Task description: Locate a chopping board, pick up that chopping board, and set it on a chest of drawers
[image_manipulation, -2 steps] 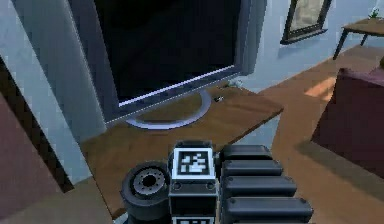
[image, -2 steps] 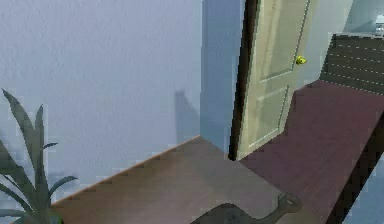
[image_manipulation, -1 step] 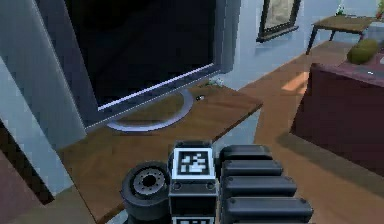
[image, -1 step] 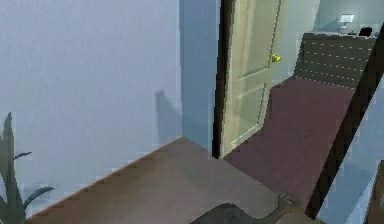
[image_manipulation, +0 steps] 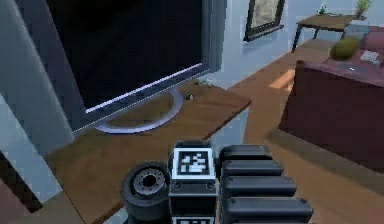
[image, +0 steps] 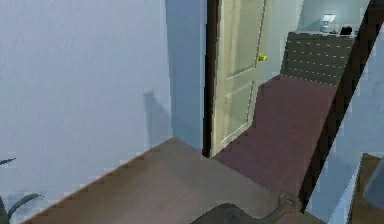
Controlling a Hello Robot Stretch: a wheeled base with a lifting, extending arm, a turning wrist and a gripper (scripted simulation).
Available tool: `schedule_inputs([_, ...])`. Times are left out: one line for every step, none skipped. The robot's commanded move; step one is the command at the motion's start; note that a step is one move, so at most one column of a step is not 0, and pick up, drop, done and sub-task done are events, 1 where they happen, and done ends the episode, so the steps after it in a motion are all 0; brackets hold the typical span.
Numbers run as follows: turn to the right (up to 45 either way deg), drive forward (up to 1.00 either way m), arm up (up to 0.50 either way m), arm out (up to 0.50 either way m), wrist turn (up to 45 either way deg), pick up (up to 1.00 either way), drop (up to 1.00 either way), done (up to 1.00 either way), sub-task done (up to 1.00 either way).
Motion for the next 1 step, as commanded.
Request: schedule_inputs([0.0, 0.4, 0.0, 0.0, 0.0, 0.0, 0.0, 0.0, 0.0])
